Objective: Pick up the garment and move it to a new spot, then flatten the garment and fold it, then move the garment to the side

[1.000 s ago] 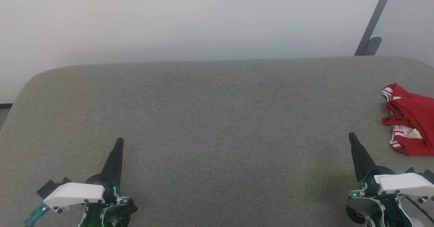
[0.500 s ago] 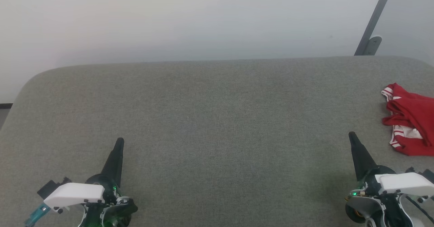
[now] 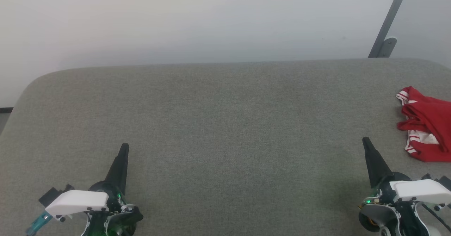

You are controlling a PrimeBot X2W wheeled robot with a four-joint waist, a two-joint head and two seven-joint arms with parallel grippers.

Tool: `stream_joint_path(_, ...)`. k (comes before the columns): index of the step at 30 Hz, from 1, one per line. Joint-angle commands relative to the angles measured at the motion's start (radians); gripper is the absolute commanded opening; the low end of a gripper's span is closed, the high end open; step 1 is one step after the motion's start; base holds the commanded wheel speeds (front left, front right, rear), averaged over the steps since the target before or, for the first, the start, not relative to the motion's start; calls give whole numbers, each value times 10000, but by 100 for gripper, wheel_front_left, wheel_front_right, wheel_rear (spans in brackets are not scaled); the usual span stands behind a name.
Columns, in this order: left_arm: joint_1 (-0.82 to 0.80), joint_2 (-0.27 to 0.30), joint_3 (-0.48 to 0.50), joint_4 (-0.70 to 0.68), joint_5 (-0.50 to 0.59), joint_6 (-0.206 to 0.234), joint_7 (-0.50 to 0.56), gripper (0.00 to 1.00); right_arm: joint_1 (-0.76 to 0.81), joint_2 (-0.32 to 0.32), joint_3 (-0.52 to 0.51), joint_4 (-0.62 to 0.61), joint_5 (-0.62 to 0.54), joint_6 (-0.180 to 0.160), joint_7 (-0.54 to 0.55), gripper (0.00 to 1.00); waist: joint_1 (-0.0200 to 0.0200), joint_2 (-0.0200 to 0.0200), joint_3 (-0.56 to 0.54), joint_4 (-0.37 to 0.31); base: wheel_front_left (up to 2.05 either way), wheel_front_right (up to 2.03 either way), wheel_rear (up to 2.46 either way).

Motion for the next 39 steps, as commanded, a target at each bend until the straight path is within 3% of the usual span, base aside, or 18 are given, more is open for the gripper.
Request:
stream_joint_path(1,-105,-34,38,-2,-24,-28,39,0,-51,35,-12,-35,42,0,26,0,0,0,0,0,0,0,0)
stream_joint_path(39,-106,-42,48,-4,-10,-28,43,0,-50,35,-11,-34,44,0,24,0,0,0,0,0,0,0,0)
